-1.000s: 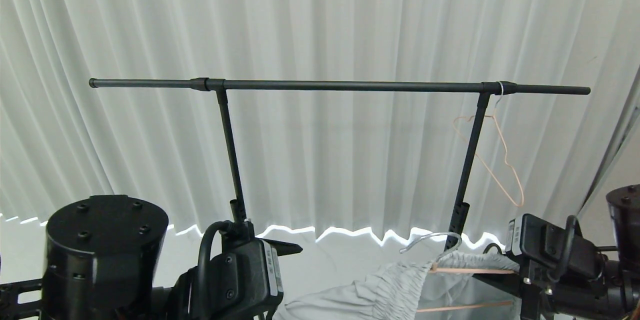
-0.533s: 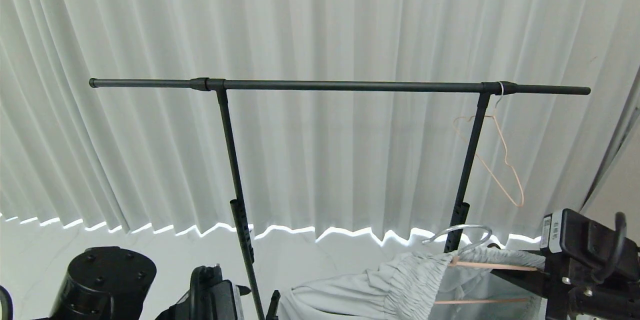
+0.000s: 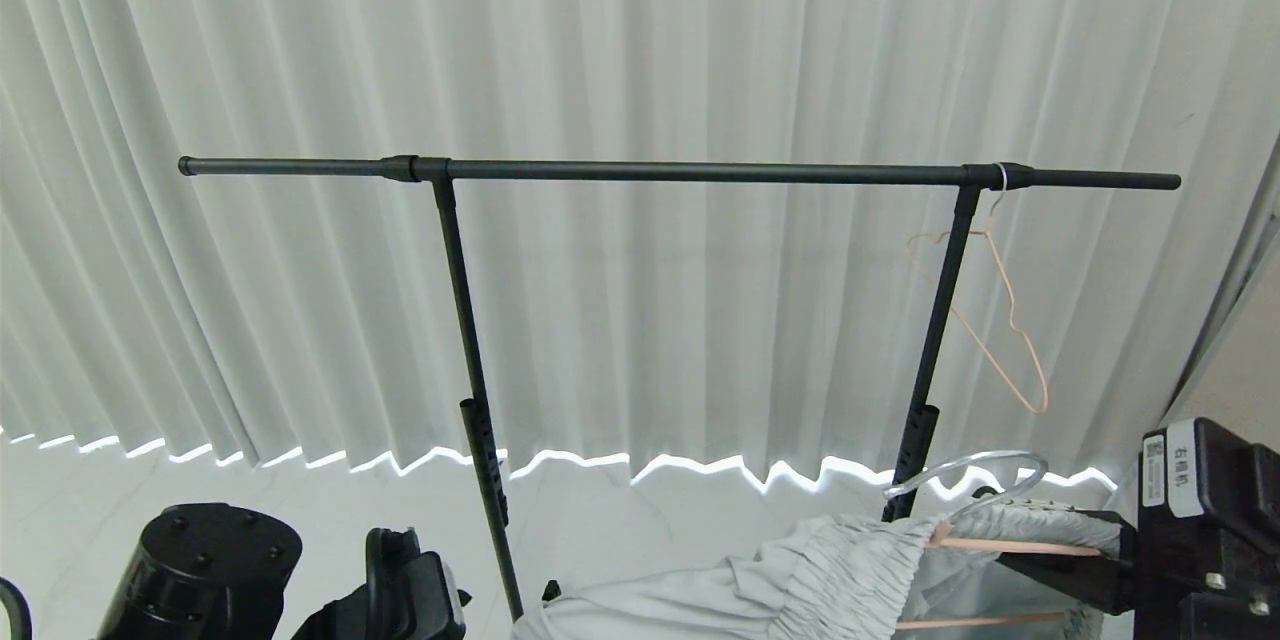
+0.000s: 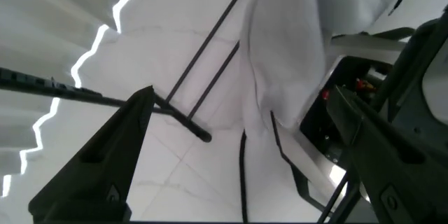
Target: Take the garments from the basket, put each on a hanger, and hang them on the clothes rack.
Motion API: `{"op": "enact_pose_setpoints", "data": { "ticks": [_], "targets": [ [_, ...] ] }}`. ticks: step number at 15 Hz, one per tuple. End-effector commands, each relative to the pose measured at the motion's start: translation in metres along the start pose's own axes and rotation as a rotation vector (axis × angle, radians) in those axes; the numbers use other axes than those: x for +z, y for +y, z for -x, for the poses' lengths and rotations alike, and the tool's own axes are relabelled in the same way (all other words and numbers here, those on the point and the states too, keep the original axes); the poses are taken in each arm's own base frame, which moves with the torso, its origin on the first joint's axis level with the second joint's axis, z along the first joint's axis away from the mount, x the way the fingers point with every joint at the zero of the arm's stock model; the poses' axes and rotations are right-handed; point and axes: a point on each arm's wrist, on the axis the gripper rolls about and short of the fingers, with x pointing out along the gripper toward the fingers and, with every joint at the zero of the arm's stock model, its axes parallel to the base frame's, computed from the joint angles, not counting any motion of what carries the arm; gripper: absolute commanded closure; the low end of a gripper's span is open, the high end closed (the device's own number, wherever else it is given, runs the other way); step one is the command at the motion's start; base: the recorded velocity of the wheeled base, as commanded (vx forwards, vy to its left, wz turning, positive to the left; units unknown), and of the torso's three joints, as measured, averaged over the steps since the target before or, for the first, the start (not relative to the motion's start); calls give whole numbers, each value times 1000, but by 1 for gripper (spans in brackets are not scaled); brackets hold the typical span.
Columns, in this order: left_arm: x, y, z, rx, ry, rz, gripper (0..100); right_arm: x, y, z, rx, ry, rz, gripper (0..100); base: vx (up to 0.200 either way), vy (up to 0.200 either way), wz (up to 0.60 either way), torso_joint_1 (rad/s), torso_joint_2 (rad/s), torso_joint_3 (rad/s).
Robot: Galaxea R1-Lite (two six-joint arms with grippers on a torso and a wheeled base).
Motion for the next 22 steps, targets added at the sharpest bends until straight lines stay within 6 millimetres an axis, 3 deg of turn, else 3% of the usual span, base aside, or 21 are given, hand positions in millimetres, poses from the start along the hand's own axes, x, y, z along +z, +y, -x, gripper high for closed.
{"op": "enact_pose_setpoints", "data": {
  "ticks": [1, 6, 7, 11, 16, 22],
  "targets": [
    [6, 1, 2, -29, -51, -10, 0, 5, 4, 1, 18, -26, 2, 100, 0, 0, 0, 0, 0, 0],
    [11, 2, 1, -56, -92, -26, 0, 7, 6, 5, 27, -45, -2, 100, 0, 0, 0, 0, 0, 0],
    [10, 2, 0, -56, -90, -24, 100, 7, 6, 6, 25, -51, -1, 100, 0, 0, 0, 0, 0, 0],
    [7, 6, -1, -40, -71, 5, 100, 7, 7, 7, 24, -50, -9, 100, 0, 0, 0, 0, 0, 0],
    [-7, 26, -6, 65, 20, 94, 100, 7, 6, 7, 16, -50, -43, 100, 0, 0, 0, 0, 0, 0],
    [-12, 28, -13, 99, 87, 108, 100, 8, 5, 8, 10, -55, -79, 100, 0, 0, 0, 0, 0, 0]
  ]
}}
